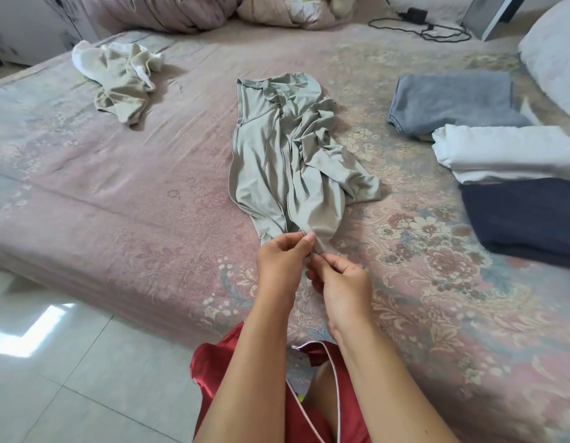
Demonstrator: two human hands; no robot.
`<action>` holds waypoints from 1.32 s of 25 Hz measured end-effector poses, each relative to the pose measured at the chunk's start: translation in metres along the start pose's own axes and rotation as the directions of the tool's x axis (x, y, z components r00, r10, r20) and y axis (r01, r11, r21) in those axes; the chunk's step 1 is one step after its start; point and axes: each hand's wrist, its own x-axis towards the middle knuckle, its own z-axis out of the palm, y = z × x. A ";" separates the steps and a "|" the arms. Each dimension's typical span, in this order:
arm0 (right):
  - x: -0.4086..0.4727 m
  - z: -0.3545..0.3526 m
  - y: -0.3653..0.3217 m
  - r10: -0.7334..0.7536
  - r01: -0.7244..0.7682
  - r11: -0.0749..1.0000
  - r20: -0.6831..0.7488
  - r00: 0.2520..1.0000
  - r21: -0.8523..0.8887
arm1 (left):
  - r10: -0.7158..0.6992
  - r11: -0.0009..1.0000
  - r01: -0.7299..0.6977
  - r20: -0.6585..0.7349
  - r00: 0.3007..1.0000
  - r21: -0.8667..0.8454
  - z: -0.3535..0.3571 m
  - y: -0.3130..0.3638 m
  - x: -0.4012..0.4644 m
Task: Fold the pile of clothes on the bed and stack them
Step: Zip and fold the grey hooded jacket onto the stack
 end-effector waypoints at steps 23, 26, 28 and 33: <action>0.018 -0.003 0.003 0.199 -0.189 0.967 -0.043 0.979 0.171 | -0.501 0.827 0.458 -0.058 0.864 -0.326 -0.023 -0.001 0.023; 0.021 -0.002 0.004 0.182 -0.174 0.977 -0.059 0.982 0.125 | -0.440 0.866 0.370 -0.162 0.883 -0.335 -0.011 -0.012 0.024; 0.019 -0.003 0.003 0.142 -0.138 0.988 -0.062 0.988 0.070 | -0.402 0.872 0.315 -0.181 0.898 -0.374 -0.007 -0.014 0.023; 0.016 -0.002 0.002 -0.006 0.002 0.983 -0.019 1.000 -0.183 | -0.311 0.868 0.192 -0.201 0.929 -0.459 -0.009 -0.013 0.013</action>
